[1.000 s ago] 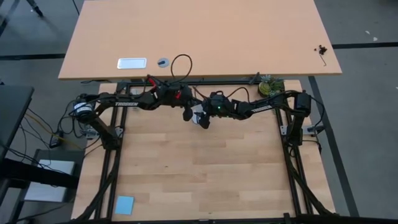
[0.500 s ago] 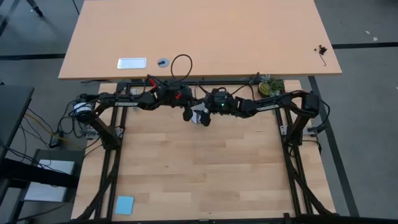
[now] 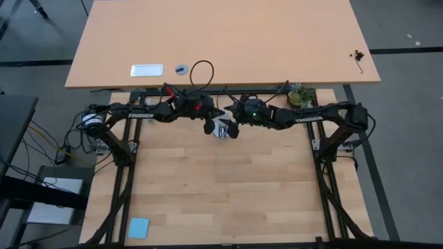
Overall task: Screw lightbulb
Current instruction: Insert the lightbulb into the lamp
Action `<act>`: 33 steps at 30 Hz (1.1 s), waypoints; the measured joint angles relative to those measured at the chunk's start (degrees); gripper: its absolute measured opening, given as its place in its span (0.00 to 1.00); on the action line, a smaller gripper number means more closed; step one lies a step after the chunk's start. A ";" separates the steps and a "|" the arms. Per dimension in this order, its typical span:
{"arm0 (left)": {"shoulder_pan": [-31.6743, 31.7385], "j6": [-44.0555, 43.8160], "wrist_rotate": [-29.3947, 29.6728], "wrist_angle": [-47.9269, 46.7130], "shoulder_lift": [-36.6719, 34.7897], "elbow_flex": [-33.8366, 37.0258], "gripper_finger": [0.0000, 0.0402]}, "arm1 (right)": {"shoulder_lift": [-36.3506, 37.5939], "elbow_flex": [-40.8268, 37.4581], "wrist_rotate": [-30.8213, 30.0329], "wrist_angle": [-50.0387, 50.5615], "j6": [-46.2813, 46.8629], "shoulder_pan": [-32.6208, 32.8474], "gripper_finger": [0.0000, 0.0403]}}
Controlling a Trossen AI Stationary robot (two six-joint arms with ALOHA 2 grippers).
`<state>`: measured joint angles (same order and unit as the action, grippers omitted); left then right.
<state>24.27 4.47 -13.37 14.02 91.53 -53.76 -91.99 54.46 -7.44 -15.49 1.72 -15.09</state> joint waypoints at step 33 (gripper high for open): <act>0.00 0.00 -0.37 -0.25 0.00 0.09 0.00 | 0.40 0.05 -1.90 5.68 -0.32 0.11 0.04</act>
<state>24.27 4.47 -13.74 13.77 91.53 -53.67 -91.59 54.50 -9.34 -9.82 1.40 -14.98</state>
